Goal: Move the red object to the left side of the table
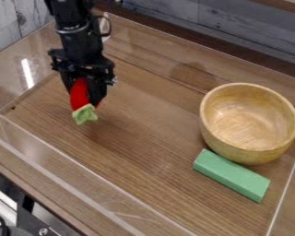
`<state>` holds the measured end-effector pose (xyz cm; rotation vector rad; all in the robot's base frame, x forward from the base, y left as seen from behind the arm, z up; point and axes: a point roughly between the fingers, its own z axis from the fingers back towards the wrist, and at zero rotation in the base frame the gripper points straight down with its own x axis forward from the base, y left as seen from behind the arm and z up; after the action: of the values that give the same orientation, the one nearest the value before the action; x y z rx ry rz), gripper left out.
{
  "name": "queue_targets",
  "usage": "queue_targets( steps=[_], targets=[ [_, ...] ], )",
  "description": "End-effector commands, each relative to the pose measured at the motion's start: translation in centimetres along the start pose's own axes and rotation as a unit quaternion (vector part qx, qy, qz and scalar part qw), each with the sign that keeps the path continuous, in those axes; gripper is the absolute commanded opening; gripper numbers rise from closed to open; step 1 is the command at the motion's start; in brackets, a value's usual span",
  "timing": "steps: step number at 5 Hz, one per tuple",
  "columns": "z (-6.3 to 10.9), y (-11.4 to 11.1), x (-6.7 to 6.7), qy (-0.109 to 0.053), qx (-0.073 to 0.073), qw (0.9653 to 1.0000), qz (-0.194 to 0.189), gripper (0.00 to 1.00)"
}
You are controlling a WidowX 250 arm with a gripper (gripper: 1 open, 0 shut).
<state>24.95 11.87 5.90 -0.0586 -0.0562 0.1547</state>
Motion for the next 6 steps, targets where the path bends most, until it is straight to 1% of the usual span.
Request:
queue_targets(
  steps=[1, 2, 3, 4, 5, 6],
  targets=[
    [0.1, 0.4, 1.4, -0.028, 0.014, 0.9995, 0.006, 0.0],
    [-1.1, 0.3, 1.8, -0.028, 0.018, 0.9994, 0.012, 0.0],
    [-1.9, 0.2, 1.9, -0.026, 0.022, 0.9992, 0.022, 0.0],
    [-0.7, 2.2, 1.5, -0.024, 0.025, 0.9981, 0.051, 0.0],
    [0.2, 4.5, 1.2, -0.023, 0.028, 0.9962, 0.079, 0.0],
    [0.4, 3.1, 1.6, -0.022, 0.02, 0.9982, 0.051, 0.0]
  ],
)
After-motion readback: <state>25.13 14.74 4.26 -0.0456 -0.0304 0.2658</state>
